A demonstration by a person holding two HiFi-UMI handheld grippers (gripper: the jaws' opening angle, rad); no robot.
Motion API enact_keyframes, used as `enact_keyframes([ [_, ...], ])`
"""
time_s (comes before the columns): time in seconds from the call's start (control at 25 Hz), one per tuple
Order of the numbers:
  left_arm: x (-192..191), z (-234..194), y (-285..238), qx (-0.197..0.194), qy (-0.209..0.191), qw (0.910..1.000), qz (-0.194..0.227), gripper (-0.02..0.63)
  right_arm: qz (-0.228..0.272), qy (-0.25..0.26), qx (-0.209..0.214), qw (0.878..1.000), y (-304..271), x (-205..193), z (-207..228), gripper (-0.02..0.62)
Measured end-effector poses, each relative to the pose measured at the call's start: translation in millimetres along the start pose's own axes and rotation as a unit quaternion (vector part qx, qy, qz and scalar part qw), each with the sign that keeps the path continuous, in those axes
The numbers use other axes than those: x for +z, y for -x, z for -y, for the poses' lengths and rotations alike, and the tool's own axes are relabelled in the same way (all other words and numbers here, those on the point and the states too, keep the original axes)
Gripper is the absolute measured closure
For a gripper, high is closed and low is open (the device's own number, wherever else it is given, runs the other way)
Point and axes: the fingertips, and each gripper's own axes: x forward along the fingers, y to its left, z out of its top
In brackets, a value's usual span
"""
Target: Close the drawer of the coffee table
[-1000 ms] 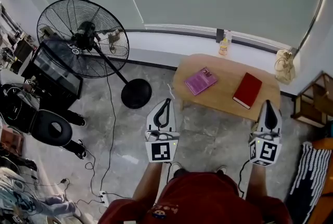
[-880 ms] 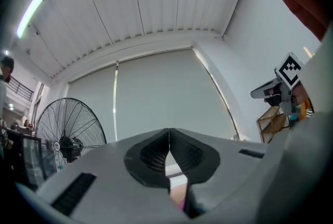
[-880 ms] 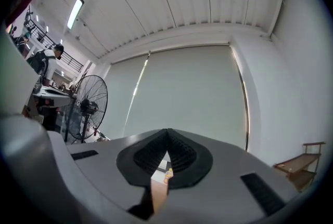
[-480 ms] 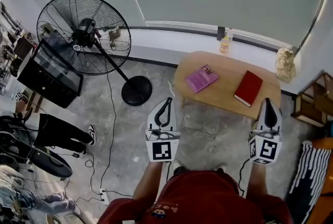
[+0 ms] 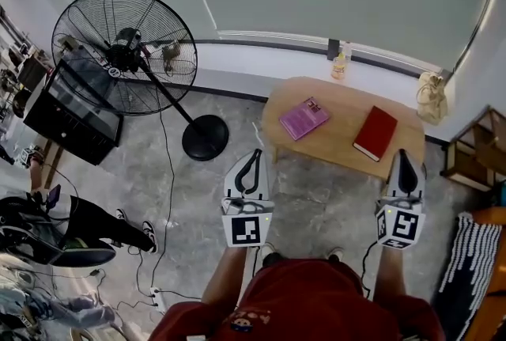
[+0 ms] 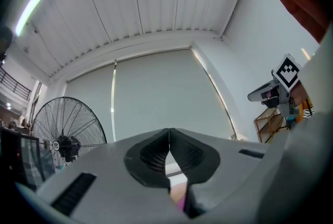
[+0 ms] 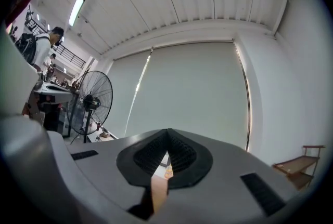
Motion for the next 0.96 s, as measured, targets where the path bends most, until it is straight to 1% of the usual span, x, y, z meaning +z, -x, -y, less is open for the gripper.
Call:
enact_keyframes([
  [0.12, -4.9, -0.8, 2.5, 0.002, 0.005, 1.0, -0.005, 0.598, -0.018, -0.001, 0.002, 1.0, -2.6, -10.0, -2.9, 0.598],
  [0.2, -8.1, 1.2, 5.1, -0.004, -0.005, 0.9999, -0.009, 0.598, -0.023, -0.006, 0.004, 1.0, -1.4, -11.8, -3.8, 0.598],
  [0.24, -10.4, 1.8, 6.9, -0.006, -0.008, 0.9999, -0.013, 0.598, -0.024, -0.007, 0.005, 1.0, -1.0, -12.7, -5.0, 0.598],
  [0.44, -26.9, -3.2, 18.4, 0.005, 0.011, 0.9994, -0.032, 0.598, -0.023, 0.001, 0.012, 1.0, 0.7, -16.3, -12.3, 0.598],
  [0.72, -37.7, -0.9, 20.9, 0.003, 0.005, 0.9991, -0.041, 0.598, -0.025, 0.0, 0.014, 1.0, 1.6, -20.4, -14.0, 0.598],
  [0.96, -35.6, 9.7, 11.0, 0.0, 0.003, 0.999, -0.046, 0.598, -0.029, -0.003, 0.015, 0.999, -2.1, -23.5, -4.2, 0.598],
])
